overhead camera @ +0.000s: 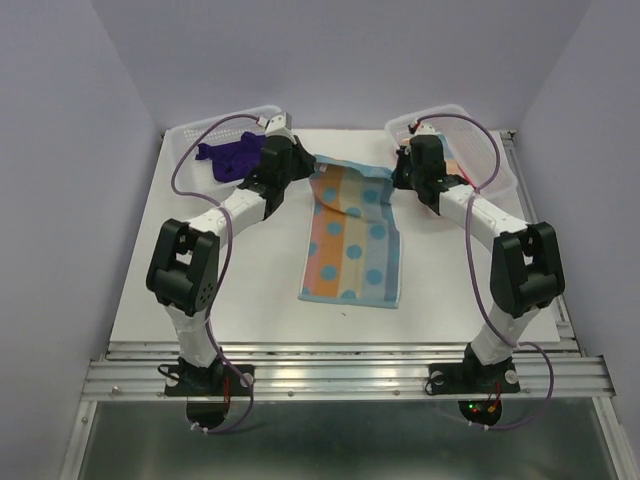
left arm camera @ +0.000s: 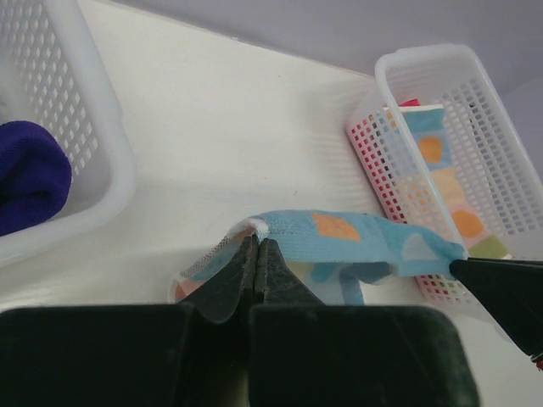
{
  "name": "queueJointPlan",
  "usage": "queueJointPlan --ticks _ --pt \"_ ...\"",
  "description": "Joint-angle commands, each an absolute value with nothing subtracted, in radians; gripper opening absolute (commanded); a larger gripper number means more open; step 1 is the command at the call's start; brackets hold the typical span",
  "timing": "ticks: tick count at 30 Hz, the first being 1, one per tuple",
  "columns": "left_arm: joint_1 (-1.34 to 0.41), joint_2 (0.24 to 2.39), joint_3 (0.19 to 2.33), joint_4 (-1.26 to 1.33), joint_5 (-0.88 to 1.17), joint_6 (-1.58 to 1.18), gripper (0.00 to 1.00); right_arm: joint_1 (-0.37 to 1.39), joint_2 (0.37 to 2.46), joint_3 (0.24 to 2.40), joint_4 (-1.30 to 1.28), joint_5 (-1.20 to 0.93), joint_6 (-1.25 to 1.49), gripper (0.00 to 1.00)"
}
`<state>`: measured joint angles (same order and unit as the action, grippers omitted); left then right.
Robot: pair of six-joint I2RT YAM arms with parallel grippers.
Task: Fold and stack the towels
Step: Flatten out the crumpled towel, then fold the towel
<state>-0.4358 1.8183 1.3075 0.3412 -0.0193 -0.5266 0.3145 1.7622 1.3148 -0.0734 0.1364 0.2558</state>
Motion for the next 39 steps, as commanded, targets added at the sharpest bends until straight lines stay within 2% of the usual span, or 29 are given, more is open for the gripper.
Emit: queueJointPlan --ticks 1,7,13,22,39 --pt "-0.431 1.755 1.322 0.423 0.041 -0.485 0.00 0.310 1.686 1.356 -0.043 0.095 0.282 0.01" --pt "-0.433 1.625 1.122 0.506 0.081 -0.503 0.00 0.310 1.579 1.292 -0.188 0.080 0.331 0.01" --pt "-0.433 1.545 1.034 0.554 0.127 -0.522 0.00 0.310 1.433 1.194 -0.259 0.074 0.380 0.01" --pt "-0.439 1.418 0.845 0.586 0.137 -0.572 0.00 0.313 1.299 1.005 -0.256 -0.083 0.437 0.01" --pt "-0.514 1.201 0.480 0.610 0.112 -0.686 0.00 0.385 1.115 0.715 -0.267 -0.120 0.607 0.01"
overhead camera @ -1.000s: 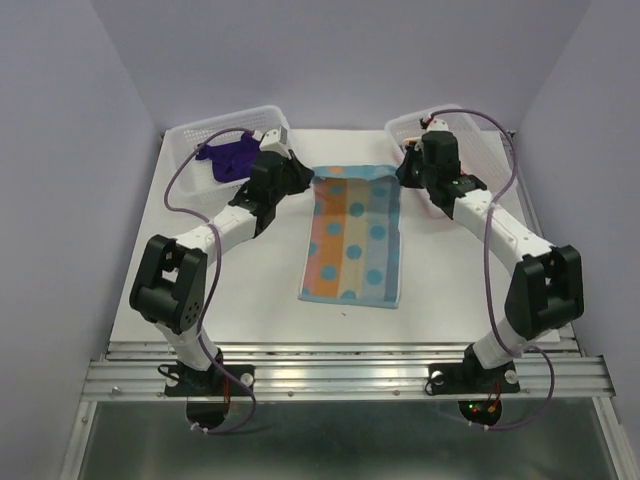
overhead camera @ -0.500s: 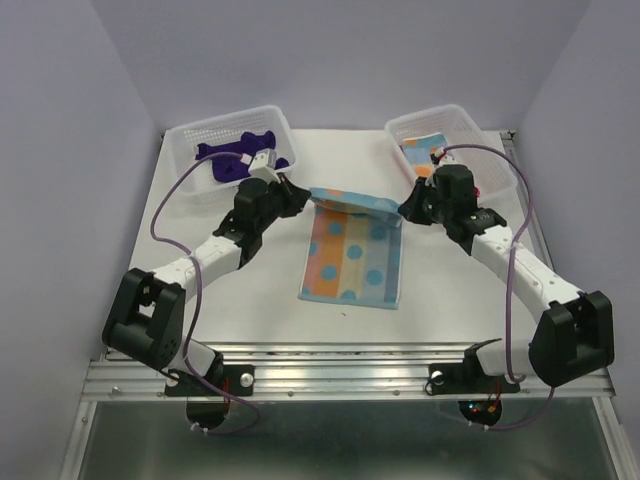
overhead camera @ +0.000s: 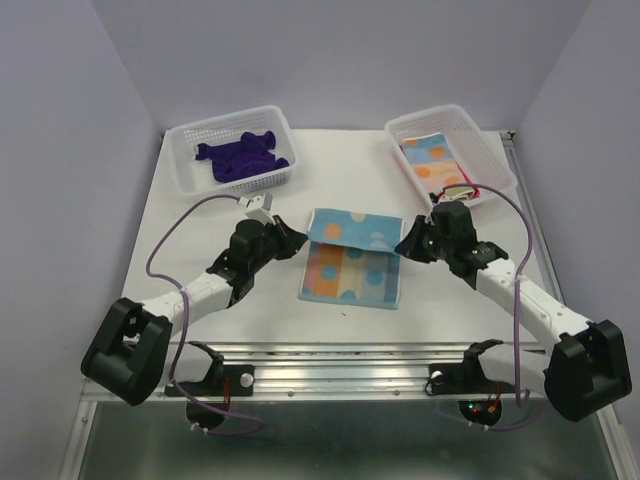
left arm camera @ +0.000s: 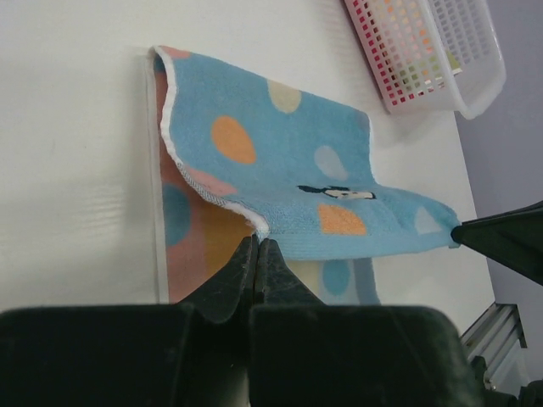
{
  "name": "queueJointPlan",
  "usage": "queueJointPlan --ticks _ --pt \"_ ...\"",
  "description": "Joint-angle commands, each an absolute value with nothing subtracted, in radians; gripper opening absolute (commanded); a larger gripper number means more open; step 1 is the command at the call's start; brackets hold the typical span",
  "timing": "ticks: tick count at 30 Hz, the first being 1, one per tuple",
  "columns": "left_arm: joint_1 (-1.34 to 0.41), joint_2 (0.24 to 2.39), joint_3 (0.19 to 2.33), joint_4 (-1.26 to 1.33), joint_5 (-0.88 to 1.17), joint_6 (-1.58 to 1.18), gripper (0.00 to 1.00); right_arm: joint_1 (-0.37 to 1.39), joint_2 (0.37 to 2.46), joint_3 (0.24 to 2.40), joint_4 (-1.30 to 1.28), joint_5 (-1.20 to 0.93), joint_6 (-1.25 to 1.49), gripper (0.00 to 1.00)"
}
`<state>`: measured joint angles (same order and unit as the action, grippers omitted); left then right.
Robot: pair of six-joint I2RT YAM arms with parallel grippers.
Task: Fold and stack the towels
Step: Fold the towel
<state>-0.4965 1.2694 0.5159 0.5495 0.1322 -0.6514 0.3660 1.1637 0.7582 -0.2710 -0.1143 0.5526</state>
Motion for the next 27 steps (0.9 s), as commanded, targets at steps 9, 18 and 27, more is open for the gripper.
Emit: queueJointPlan --ticks 9,18,27 --pt "-0.529 1.060 0.426 0.540 0.106 -0.710 0.00 0.425 1.032 0.719 -0.368 -0.080 0.607 0.01" --pt "-0.563 0.988 0.361 0.492 0.086 -0.747 0.00 0.437 0.989 0.706 -0.408 -0.123 0.614 0.01" --pt "-0.615 0.988 0.227 0.494 0.072 -0.816 0.00 0.445 0.965 0.598 -0.427 -0.189 0.626 0.01"
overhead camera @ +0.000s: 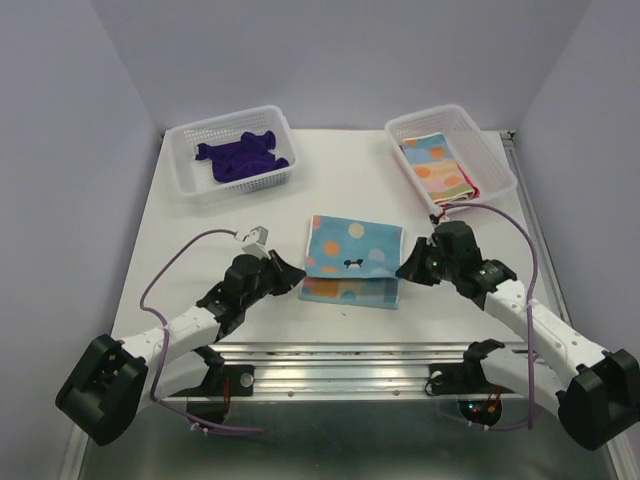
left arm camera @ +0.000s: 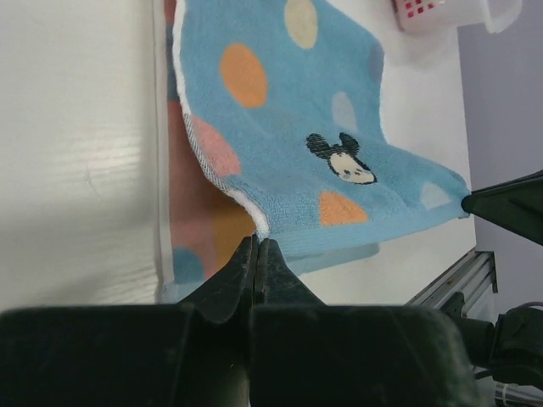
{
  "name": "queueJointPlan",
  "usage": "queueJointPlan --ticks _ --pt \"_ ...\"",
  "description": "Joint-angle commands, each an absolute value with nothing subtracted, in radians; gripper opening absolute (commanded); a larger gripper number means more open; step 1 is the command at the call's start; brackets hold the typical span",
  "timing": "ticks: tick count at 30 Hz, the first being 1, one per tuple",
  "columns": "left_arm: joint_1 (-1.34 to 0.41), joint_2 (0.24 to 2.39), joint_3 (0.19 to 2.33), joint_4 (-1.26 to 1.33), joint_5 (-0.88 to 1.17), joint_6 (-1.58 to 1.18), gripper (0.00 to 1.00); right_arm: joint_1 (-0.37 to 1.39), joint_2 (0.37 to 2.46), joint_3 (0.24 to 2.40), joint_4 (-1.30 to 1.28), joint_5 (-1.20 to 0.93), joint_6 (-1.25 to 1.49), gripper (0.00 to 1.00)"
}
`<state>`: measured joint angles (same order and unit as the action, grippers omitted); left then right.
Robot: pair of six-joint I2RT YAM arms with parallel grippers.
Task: Fold and stack the towels
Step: Fold the towel
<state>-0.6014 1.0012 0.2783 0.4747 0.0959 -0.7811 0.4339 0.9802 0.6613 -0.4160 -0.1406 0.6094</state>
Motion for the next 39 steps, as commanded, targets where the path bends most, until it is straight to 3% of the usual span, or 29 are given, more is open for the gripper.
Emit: queueJointPlan --ticks 1,7,11,13,14,16,17,18,19,20,21,25,29,33,39 --pt "-0.626 0.985 0.219 0.497 0.071 -0.819 0.00 0.445 0.968 0.582 -0.419 -0.201 0.626 0.01" --pt "-0.649 1.026 0.178 0.485 0.080 -0.841 0.00 0.453 0.980 0.488 -0.374 -0.239 0.640 0.06" --pt "-0.650 1.084 0.176 0.459 0.110 -0.865 0.03 0.454 0.969 0.453 -0.361 -0.256 0.656 0.23" --pt "-0.652 1.095 0.179 0.436 0.115 -0.880 0.17 0.456 0.963 0.427 -0.356 -0.274 0.661 0.37" --pt "-0.652 1.101 0.189 0.407 0.110 -0.885 0.31 0.456 0.954 0.419 -0.359 -0.290 0.663 0.44" --pt "-0.650 1.098 0.201 0.368 0.101 -0.893 0.47 0.456 0.930 0.419 -0.380 -0.285 0.657 0.55" --pt "-0.653 1.088 0.218 0.320 0.094 -0.894 0.51 0.456 0.919 0.425 -0.391 -0.275 0.649 0.66" --pt "-0.653 1.077 0.227 0.296 0.089 -0.893 0.55 0.456 0.910 0.434 -0.400 -0.262 0.644 0.71" --pt "-0.653 1.063 0.238 0.269 0.072 -0.888 0.69 0.456 0.901 0.460 -0.408 -0.241 0.641 0.75" --pt "-0.653 1.033 0.247 0.246 0.063 -0.881 0.94 0.456 0.887 0.471 -0.420 -0.229 0.632 0.93" --pt "-0.655 1.019 0.271 0.206 0.052 -0.876 0.99 0.457 0.882 0.485 -0.419 -0.219 0.627 1.00" --pt "-0.655 0.988 0.376 0.146 -0.064 -0.827 0.99 0.456 0.900 0.554 -0.390 -0.100 0.629 1.00" --pt "-0.653 1.092 0.530 0.173 -0.144 -0.707 0.99 0.456 1.020 0.633 -0.313 0.096 0.641 1.00" --pt "-0.635 1.325 0.743 0.161 -0.227 -0.528 0.99 0.454 1.219 0.768 -0.308 0.210 0.631 1.00" --pt "-0.572 1.609 0.963 0.143 -0.149 -0.450 0.93 0.442 1.448 0.888 -0.242 0.290 0.607 1.00"
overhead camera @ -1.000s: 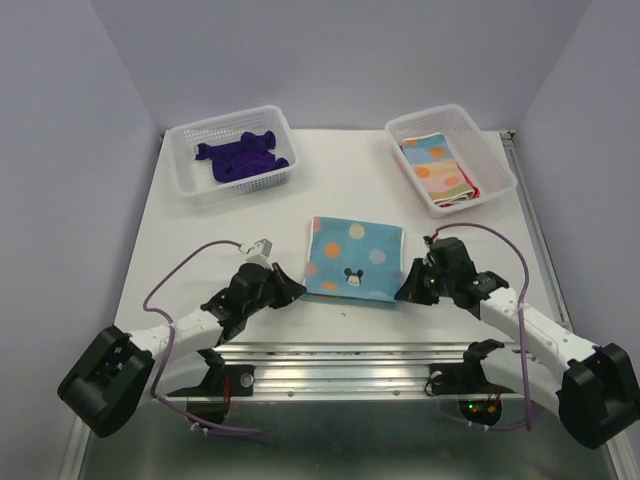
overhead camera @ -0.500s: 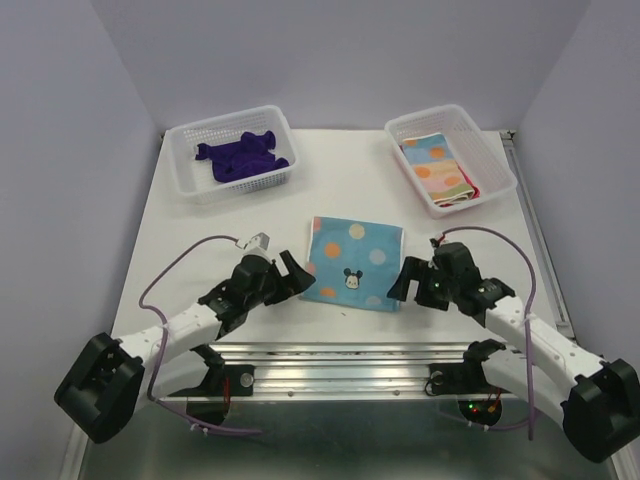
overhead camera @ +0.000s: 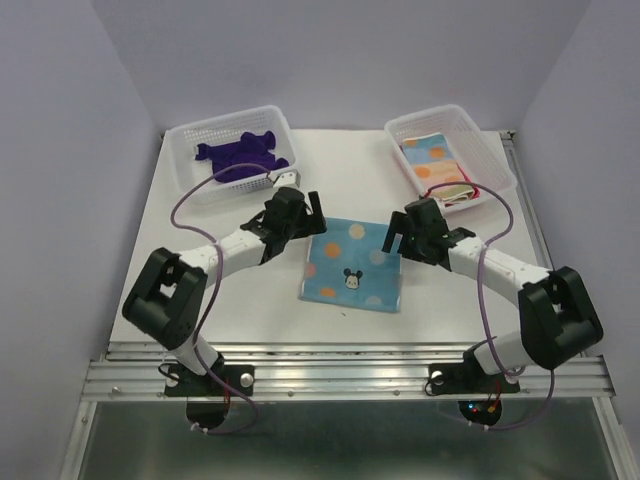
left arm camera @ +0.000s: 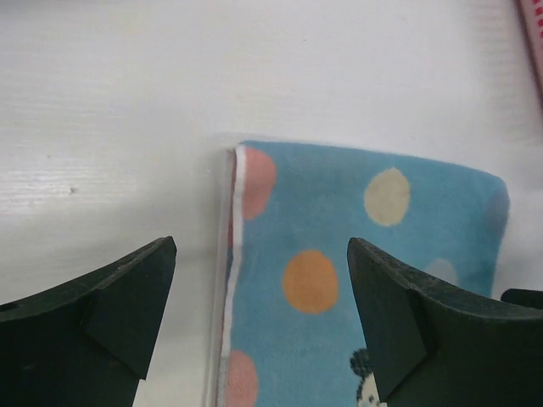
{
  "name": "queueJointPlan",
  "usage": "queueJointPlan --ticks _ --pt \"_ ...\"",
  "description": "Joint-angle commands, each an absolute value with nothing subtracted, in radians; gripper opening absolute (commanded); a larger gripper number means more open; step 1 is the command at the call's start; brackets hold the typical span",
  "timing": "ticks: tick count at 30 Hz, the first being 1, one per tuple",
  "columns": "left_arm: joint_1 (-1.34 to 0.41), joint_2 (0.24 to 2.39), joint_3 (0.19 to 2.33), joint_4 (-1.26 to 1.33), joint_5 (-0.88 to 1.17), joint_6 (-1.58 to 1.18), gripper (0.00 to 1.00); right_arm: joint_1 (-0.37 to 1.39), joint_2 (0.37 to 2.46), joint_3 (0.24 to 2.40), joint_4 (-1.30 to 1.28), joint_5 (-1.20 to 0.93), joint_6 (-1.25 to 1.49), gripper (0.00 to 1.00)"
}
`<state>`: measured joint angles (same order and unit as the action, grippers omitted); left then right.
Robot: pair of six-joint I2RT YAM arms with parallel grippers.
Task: Fold and stack the towels
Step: Fold the towel
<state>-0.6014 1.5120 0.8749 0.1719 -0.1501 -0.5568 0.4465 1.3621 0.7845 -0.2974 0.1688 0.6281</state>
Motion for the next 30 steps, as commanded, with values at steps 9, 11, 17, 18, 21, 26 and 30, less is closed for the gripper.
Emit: queueJointPlan --ticks 9,11,17,18,21,26,30 --pt "-0.540 1.825 1.123 0.121 -0.124 -0.408 0.83 0.423 1.627 0.988 -0.201 0.370 0.569 0.92" --pt "-0.532 1.850 1.144 0.114 -0.123 -0.408 0.81 0.420 1.646 0.996 -0.198 0.382 0.557 0.91" --pt "-0.523 1.925 1.203 0.109 -0.086 -0.394 0.73 0.402 1.683 1.002 -0.164 0.397 0.545 0.81" --pt "-0.523 1.934 1.206 0.109 -0.087 -0.394 0.73 0.402 1.687 1.003 -0.158 0.393 0.537 0.78" --pt "-0.522 1.942 1.215 0.104 -0.084 -0.399 0.73 0.397 1.709 1.012 -0.144 0.376 0.525 0.68" --pt "-0.522 1.976 1.242 0.104 -0.078 -0.399 0.67 0.391 1.733 1.026 -0.124 0.379 0.512 0.62" --pt "-0.522 1.999 1.261 0.101 -0.071 -0.397 0.60 0.388 1.753 1.031 -0.095 0.382 0.508 0.60"
